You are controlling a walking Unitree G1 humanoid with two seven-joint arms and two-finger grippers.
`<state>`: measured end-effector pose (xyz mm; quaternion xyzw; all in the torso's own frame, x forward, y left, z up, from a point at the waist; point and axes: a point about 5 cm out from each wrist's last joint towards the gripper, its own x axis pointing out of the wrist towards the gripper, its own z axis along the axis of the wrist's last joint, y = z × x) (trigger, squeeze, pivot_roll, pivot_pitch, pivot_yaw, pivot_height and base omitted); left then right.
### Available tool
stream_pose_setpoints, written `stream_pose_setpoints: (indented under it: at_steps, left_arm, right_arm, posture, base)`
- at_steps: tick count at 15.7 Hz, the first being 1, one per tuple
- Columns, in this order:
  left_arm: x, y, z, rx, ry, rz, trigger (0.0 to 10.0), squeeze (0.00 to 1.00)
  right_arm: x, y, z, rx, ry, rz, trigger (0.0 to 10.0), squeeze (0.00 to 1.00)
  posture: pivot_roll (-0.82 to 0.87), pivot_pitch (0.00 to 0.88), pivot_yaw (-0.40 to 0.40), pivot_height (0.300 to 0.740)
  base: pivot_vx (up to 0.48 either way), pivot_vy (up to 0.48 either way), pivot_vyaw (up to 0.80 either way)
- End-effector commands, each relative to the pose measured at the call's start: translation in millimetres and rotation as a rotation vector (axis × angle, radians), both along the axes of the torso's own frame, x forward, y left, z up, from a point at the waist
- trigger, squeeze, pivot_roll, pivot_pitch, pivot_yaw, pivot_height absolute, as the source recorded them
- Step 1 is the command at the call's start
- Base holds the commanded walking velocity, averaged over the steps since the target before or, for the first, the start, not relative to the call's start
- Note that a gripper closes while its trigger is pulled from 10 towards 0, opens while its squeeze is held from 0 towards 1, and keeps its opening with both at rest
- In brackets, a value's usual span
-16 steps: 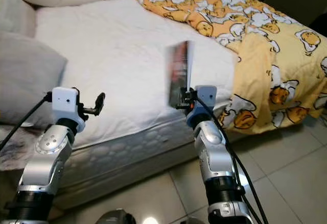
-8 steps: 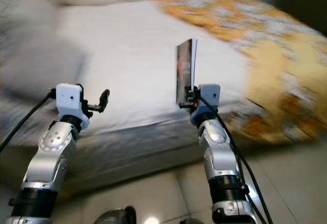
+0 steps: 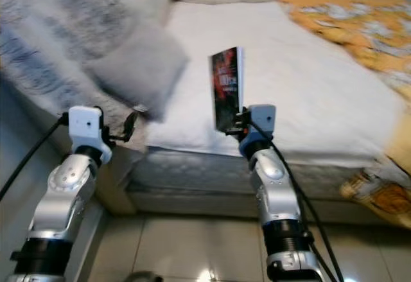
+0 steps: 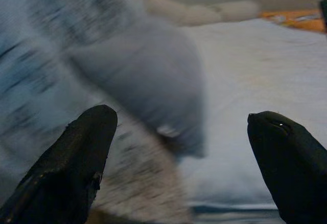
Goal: Clean up the room
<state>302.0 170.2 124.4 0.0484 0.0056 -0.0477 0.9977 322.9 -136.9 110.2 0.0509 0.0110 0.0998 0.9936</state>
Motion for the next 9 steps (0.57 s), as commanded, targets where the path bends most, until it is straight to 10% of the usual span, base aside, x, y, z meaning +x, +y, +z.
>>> stream_pose_setpoints:
  at_steps: [1,9]
  left_arm:
    - [0.5,1.1,1.6,0.003,-0.005,0.0,10.0,0.19]
    - [-3.1,-17.0,5.5,-0.056,-0.027,-0.138,10.0,0.2]
  right_arm:
    - [3.4,5.6,10.1,0.012,-0.041,0.015,10.0,0.0]
    - [4.8,2.7,8.3,0.054,-0.021,-0.009,10.0,0.0]
  posture:
    - [0.05,0.014,0.032,0.74]
    - [0.05,0.016,0.033,0.74]
  base:
    - [0.274,0.0,0.0]
    - [0.322,0.0,-0.25]
